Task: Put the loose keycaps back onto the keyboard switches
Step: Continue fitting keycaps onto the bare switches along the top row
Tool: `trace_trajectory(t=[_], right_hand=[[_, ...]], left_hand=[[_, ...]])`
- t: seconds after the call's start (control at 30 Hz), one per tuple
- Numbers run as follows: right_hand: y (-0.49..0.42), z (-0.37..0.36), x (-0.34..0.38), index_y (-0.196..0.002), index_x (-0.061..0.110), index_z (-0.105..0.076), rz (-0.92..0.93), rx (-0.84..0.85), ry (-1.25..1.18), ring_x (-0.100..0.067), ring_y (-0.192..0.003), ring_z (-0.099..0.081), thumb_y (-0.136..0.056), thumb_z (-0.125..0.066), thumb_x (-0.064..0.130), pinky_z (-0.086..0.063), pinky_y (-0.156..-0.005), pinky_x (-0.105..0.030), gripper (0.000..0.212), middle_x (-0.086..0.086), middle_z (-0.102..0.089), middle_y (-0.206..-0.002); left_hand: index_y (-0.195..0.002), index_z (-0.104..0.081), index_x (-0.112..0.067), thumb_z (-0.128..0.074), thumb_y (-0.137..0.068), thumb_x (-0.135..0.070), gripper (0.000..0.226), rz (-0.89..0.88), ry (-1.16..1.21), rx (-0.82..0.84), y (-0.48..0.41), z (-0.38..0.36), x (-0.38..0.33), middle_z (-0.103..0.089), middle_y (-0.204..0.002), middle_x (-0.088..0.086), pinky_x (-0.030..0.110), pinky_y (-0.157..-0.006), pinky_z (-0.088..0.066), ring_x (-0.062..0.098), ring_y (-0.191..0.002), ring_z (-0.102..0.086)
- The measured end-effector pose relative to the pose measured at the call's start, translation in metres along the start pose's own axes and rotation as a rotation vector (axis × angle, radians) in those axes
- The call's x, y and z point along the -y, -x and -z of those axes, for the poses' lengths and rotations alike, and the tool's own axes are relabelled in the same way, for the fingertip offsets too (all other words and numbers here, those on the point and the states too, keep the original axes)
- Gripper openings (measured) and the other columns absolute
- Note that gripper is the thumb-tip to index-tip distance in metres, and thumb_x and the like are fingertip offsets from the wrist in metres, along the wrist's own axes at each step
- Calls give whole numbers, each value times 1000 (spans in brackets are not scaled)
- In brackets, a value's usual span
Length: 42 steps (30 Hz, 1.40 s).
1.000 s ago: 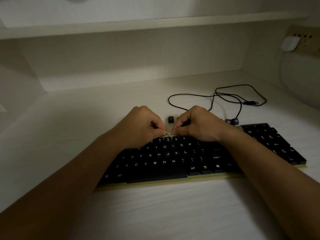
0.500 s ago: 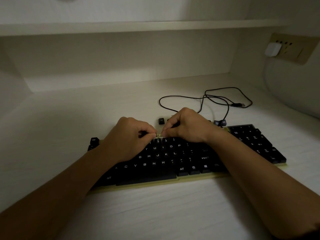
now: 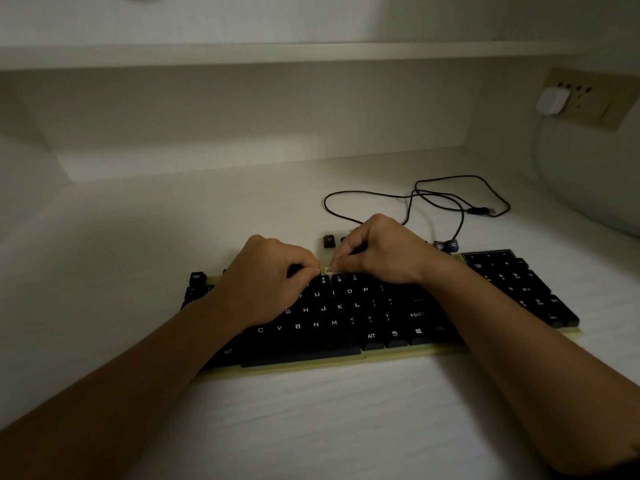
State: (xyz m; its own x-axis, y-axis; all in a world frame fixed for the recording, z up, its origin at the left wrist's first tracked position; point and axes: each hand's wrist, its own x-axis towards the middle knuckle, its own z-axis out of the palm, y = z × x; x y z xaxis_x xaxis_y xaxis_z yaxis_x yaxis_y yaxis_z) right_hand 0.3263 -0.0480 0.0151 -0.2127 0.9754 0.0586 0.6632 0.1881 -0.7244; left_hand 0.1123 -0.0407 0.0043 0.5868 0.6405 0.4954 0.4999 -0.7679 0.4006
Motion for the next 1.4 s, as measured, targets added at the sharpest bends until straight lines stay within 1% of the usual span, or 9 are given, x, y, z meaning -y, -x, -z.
trace_trajectory(t=[0.1, 0.2, 0.33, 0.43, 0.6, 0.7, 0.83, 1.07, 1.4], right_hand=[[0, 1, 0, -81, 23, -82, 8, 5, -3, 6, -72, -66, -80, -82, 24, -46, -67, -7, 1, 13, -76, -73], [-1, 1, -2, -81, 23, -82, 13, -5, 11, 3, -73, -67, -81, -81, 24, -50, -71, -10, 1, 11, -76, -76], [0, 0, -3, -82, 22, -82, 21, -4, -3, 3, -73, -67, -81, -81, 22, -49, -69, -10, 1, 12, -76, -75], [1, 1, -3, -82, 22, -81, 15, -3, 7, 6, -71, -65, -82, -81, 22, -46, -67, -8, 1, 14, -74, -74], [2, 1, -3, -82, 24, -80, 26, -10, 54, -2, -80, -68, -85, -77, 26, -55, -79, -22, 4, 13, -74, -79], [4, 5, -6, -83, 20, -79, 38, -11, 72, -7, -80, -68, -87, -74, 28, -56, -77, -25, 11, 10, -73, -80], [7, 15, -12, -79, 20, -78, 10, -33, 85, -7, -76, -68, -87, -74, 30, -57, -75, -26, 13, 9, -73, -77], [7, 17, -18, -83, 20, -79, 14, -20, 98, -10, -80, -69, -89, -71, 25, -59, -82, -33, 11, 6, -75, -84], [4, 11, -17, -82, 20, -79, 43, -14, 169, -7, -79, -68, -88, -69, 24, -59, -80, -35, 12, 8, -75, -83]], left_hand=[[-82, -77, -15, -63, -84, -21, 16, -17, 0, -28, 1, -1, 0, -76, -73, -1, 34, -62, -56, 15, -60, -69], [-78, -74, -11, -63, -83, -14, 13, -54, -35, -31, 0, -2, -1, -76, -78, 4, 36, -64, -56, 20, -67, -71], [-80, -78, -12, -59, -79, -18, 20, -28, -41, -30, 1, 0, -5, -77, -96, 0, 18, -82, -54, 7, -84, -71], [-85, -78, -13, -53, -80, -22, 27, -22, -52, -17, 1, -1, -9, -77, -98, -1, 21, -83, -55, 7, -85, -71], [-121, -64, -18, -61, -83, -11, 39, 147, 9, -66, -1, -1, -3, -75, -96, -5, 25, -79, -58, 4, -79, -70], [-117, -66, -19, -61, -86, -11, 33, 218, -39, 37, -9, 0, -4, -75, -90, -5, 24, -76, -56, 5, -72, -68], [-110, -69, -24, -56, -86, -22, 27, 213, -185, 142, -37, 1, -7, -74, -102, -7, 32, -85, -53, 9, -84, -63], [-117, -68, -21, -69, -85, -20, 32, 300, -251, 267, -81, -20, -2, -68, -117, 1, 29, -89, -50, 16, -103, -63], [-106, -74, -15, -69, -82, -13, 25, 275, -252, 190, -84, -31, 8, -74, -104, 3, 17, -79, -44, 14, -94, -68]])
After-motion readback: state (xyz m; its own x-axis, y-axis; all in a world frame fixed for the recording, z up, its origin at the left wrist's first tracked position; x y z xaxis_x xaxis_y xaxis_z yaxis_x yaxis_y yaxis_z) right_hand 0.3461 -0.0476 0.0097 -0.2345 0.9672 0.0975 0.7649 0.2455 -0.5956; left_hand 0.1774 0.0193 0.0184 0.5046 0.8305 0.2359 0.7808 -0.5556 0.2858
